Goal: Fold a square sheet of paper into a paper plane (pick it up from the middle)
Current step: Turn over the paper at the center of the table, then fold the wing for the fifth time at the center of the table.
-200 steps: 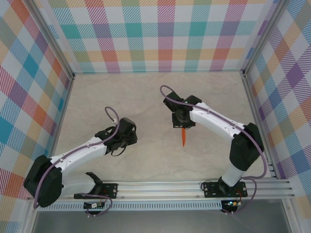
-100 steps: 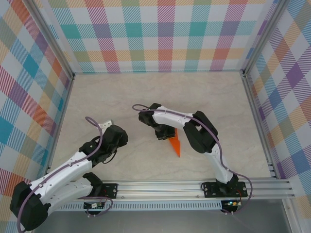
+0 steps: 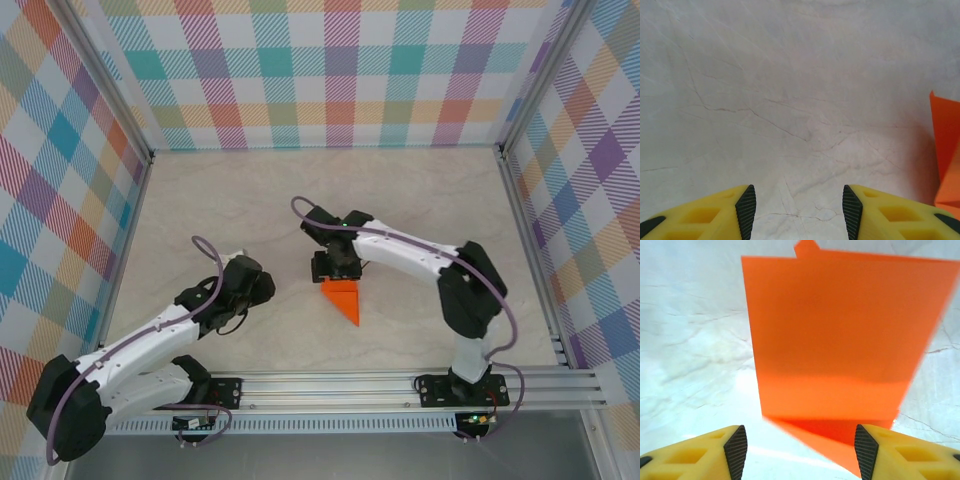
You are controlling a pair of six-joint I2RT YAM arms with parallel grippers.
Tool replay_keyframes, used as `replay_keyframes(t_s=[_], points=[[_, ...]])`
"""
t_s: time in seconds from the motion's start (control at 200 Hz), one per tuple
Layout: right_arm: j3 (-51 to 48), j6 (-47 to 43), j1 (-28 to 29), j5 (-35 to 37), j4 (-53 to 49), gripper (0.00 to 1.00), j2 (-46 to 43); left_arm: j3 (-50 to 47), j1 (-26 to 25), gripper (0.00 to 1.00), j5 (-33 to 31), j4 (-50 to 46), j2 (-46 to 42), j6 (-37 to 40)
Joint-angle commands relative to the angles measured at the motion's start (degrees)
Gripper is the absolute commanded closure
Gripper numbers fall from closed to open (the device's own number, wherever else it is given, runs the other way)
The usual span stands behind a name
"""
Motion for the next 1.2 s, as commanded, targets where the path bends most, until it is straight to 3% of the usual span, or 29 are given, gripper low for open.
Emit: replay_keyframes(t_s=[0.0, 0.245, 0.365, 0.575, 0.795, 0.985, 1.195], points=[[-7.8, -2.1, -4.8, -6.9, 10.3, 0.39, -5.0, 2.6, 0.4, 0.48, 5.2, 3.2, 2.6, 1.7], [-17.9, -4.2, -14.0, -21.0, 21.4, 0.43, -6.8, 5.2, -0.5, 0.48, 11.5, 6.6, 8.8, 2.1], [-17.8, -4.6, -15.0, -21.1, 22.6, 0.46, -4.0, 6.7, -1.2, 0.48, 12.7, 8.1, 12.4, 1.6], [-18.2, -4.7, -17.3, -22.5, 24.9, 0.64, -0.5, 9.0, -2.8, 0.48, 13.4, 8.2, 16.8, 1.2], [-25.0, -0.4, -20.6, -25.3, 32.5, 0.77, -0.9, 12.1, -4.9, 0.49, 13.9, 7.9, 21.7, 1.3], [-30.5, 2.4, -22.1, -26.7, 37.7, 0.75, -3.2, 15.1, -6.6, 0.51, 13.8, 7.1, 25.1, 1.6], [-30.3, -0.2, -22.3, -24.3, 33.0, 0.65, -9.6, 15.2, -7.0, 0.52, 12.8, 7.5, 25.5, 0.4]])
